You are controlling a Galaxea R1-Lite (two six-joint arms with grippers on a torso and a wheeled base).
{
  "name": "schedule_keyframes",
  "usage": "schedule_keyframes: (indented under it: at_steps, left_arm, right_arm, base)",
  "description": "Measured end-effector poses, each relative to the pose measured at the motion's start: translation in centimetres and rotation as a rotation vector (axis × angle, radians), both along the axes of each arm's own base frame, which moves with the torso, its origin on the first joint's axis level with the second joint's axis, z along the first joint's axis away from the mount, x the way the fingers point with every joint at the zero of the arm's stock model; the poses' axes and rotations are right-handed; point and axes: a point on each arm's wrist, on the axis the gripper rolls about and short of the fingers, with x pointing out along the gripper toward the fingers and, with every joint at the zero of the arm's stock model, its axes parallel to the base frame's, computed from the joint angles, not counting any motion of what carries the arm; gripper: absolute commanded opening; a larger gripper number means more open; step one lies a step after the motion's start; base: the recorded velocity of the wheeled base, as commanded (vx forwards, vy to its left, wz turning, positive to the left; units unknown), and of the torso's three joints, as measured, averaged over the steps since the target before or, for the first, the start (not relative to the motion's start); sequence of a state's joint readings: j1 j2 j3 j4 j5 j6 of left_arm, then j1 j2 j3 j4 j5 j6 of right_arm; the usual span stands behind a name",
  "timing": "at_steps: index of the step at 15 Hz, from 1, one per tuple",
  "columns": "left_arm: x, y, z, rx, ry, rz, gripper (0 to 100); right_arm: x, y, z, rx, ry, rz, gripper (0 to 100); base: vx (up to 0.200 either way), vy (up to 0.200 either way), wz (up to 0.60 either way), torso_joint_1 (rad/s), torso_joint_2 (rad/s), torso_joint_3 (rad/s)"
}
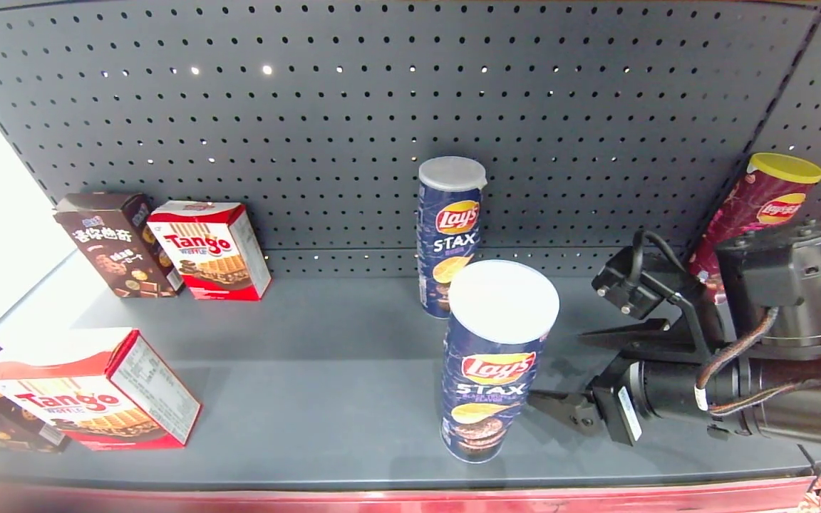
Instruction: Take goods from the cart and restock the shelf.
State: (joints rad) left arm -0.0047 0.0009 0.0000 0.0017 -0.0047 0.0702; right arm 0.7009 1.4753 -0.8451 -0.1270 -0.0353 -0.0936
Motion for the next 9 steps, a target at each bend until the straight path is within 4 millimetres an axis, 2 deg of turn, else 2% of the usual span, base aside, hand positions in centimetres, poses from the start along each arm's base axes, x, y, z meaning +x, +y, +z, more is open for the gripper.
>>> schedule_keyframes:
  at_steps: [9]
  left_arm:
    - [0.00,0.00,0.01,0.000,0.000,0.000,100]
  right_arm:
    - [0.41,0.42,0.08,0.000,-0.001,0.004,100]
  base:
    - [0.000,0.000,0.00,0.000,0.00,0.000]
